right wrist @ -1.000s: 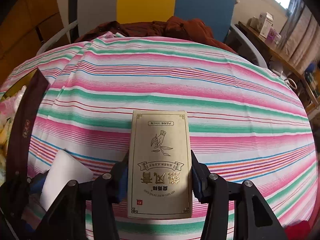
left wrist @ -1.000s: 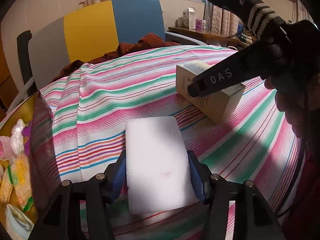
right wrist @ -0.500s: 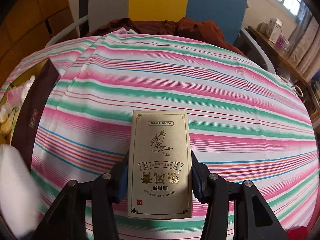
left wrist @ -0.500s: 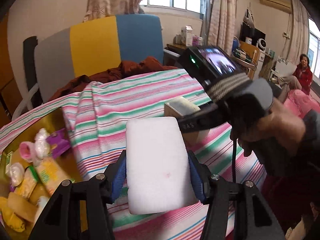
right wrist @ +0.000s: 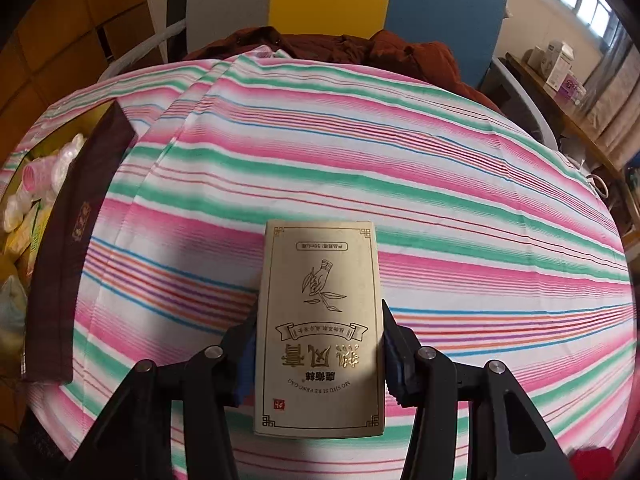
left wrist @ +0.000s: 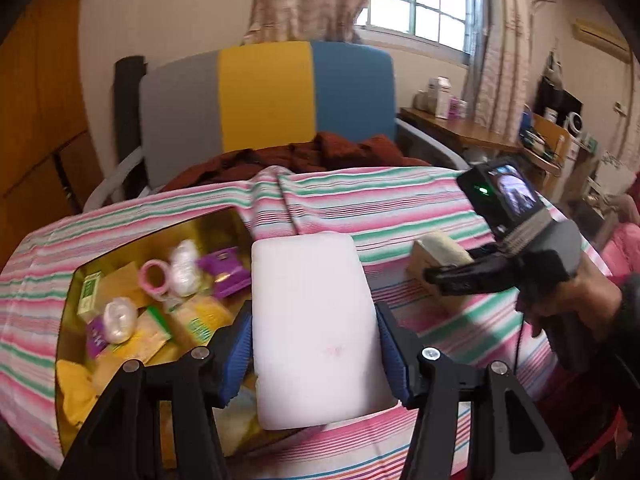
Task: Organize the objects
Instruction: 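Carry the white block and tea box into the gold tray and release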
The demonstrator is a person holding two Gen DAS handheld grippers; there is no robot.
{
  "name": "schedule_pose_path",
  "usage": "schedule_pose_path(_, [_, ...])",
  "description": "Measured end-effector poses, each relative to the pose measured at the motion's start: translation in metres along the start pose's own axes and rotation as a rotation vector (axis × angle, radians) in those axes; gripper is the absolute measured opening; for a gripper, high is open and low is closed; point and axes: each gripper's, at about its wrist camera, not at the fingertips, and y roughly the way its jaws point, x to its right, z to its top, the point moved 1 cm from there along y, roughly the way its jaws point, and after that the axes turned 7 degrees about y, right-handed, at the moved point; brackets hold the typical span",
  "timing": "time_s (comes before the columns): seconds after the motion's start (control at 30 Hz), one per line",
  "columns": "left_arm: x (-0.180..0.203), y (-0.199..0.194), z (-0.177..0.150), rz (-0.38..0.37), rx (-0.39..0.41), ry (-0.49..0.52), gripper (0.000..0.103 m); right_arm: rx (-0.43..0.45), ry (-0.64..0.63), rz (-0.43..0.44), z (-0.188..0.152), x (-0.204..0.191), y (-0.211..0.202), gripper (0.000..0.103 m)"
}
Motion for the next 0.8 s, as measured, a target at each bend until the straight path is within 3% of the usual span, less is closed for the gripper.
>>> schedule_pose_path(0.5, [-0.05,-0.005,-0.017,0.071,-0.009,-0.112,0.058,0.018,0.012,0.086,-0.02,-0.054,-0.017,0.051])
schedule_pose_path(0.8, [-0.073,-0.005,-0.028,0.083,-0.021,-0.16,0.058,0.111,0.064,0.167,-0.024,-0.072,-0.052,0.051])
